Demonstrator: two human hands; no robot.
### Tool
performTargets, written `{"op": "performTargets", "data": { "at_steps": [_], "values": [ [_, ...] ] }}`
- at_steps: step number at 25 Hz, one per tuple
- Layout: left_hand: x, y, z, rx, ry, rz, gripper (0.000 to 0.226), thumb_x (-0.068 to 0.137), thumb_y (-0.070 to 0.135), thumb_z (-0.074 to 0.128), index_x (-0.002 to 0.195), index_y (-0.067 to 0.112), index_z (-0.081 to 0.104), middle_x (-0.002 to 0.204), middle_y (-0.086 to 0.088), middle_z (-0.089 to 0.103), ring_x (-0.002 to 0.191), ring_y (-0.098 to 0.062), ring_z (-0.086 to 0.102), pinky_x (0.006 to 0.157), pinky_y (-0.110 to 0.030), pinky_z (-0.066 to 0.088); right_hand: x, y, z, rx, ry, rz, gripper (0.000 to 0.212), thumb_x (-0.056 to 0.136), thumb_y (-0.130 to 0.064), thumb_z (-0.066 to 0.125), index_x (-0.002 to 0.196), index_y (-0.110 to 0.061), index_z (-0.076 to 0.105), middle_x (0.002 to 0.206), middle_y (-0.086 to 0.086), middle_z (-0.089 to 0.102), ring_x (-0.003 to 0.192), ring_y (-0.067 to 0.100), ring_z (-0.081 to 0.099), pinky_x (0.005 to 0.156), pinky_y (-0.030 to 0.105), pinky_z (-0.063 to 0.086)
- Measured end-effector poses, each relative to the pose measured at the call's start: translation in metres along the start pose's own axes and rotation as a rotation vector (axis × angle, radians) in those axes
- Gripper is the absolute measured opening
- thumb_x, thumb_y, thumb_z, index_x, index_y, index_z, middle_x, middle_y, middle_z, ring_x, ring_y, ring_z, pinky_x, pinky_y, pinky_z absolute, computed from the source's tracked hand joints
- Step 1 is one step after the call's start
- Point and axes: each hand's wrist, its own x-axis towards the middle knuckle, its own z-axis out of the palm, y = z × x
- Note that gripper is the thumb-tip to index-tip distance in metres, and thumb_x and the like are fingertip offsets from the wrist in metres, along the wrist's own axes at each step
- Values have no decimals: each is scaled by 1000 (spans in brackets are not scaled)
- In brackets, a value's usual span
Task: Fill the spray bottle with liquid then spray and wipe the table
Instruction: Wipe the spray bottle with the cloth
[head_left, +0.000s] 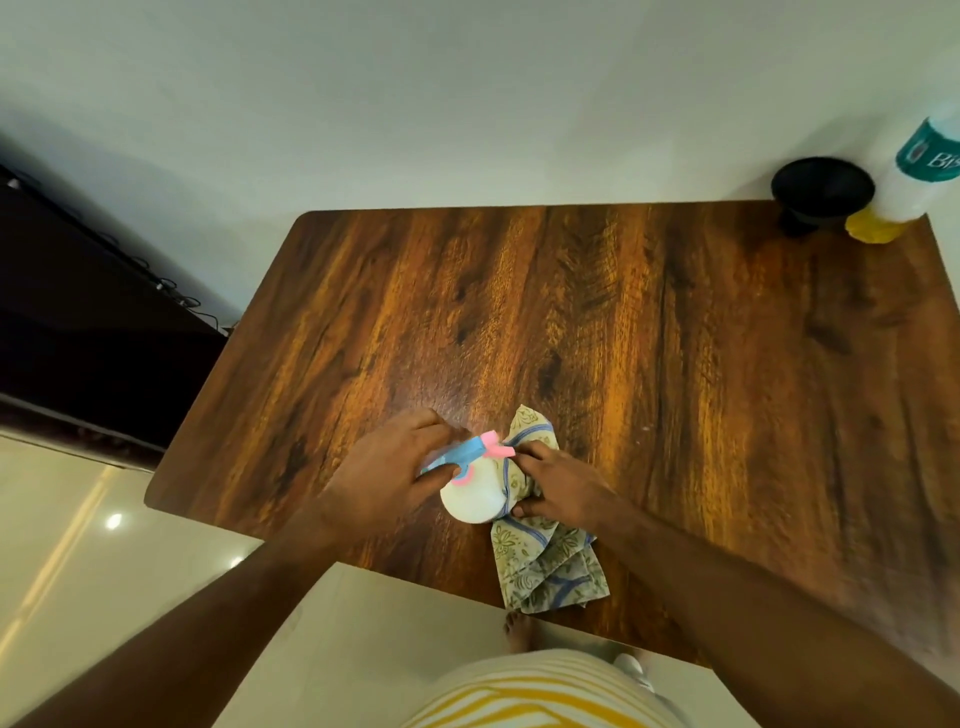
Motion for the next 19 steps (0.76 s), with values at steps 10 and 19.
{"op": "performTargets", "data": {
  "at_steps": [10,19],
  "values": [
    [-44,53,111,-628,357,-907,38,72,41,85,92,23,58,71,8,57,62,-8,51,55,-21,38,-11,-6,-1,122,62,7,87,82,-44,70,152,-23,23,155,0,30,138,23,33,111,35,29],
    [-3,24,83,-696,379,-648,26,82,26,79,104,16,71,87,6,73,74,-7,69,61,-15,51,-35,-7,-16,790,66,59,62,88,-16,65,142,-33,40,136,-4,54,122,14,55,101,42,49]
  ]
}}
